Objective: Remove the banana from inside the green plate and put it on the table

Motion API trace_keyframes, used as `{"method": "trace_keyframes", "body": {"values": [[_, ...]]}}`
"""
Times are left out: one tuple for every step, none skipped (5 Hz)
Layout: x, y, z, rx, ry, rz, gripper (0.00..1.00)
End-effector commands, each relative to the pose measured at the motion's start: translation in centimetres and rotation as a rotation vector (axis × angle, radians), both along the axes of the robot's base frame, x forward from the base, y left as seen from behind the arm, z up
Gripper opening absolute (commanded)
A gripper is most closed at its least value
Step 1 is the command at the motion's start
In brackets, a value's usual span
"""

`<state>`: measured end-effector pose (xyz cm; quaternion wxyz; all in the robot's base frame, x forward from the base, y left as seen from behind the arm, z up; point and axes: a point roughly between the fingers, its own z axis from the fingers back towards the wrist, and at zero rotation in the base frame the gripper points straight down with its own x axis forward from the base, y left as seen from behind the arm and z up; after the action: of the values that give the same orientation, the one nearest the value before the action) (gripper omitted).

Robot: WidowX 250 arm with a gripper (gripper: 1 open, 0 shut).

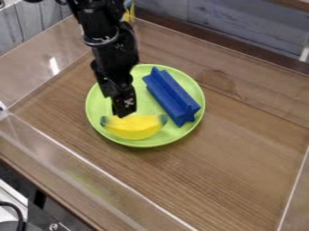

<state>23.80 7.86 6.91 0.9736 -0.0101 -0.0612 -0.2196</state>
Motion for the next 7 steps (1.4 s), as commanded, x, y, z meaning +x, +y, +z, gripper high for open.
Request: {"method": "trace_keyframes", "body": {"values": [[0.7,1.1,1.2,0.012,-0.046,0.034,1.00],[0.1,0.0,1.0,0.007,-0.049,-0.029,1.00],[-0.4,-1.1,0.9,0.002,-0.053,-0.092,1.00],[0.1,-1.2,1.3,0.001,-0.054,-0.096,1.00],[0.6,-1.3,1.6,0.001,-0.055,-0.099,1.00],[1.0,-1.3,2.2,-0.002,-0.055,-0.090,1.00],[1.9,-1.5,0.8,-0.004,-0.061,-0.061,1.00]]}}
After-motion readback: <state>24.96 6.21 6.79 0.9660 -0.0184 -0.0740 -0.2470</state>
